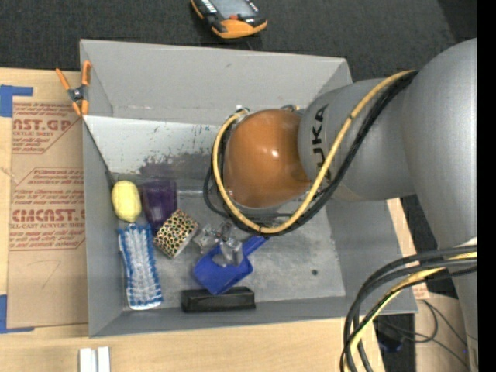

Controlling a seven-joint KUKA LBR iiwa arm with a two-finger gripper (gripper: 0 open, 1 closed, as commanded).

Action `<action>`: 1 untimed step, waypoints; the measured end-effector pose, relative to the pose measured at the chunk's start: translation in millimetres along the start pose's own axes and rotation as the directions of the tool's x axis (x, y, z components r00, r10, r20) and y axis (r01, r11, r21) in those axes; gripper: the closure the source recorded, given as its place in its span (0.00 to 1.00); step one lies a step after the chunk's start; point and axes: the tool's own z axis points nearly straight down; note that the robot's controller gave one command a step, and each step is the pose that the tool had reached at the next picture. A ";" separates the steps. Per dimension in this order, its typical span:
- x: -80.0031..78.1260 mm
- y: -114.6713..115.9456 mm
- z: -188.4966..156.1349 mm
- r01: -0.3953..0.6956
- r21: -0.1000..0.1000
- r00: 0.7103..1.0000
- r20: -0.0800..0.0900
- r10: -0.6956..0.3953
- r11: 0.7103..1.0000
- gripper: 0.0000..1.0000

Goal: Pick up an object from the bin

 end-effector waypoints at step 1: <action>-5.5 2.7 -20.0 -0.030 0.002 1.000 0.005 0.030 1.000 1.00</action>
Offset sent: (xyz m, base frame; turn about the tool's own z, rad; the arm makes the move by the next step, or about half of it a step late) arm 0.0067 -0.0086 0.0343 0.0392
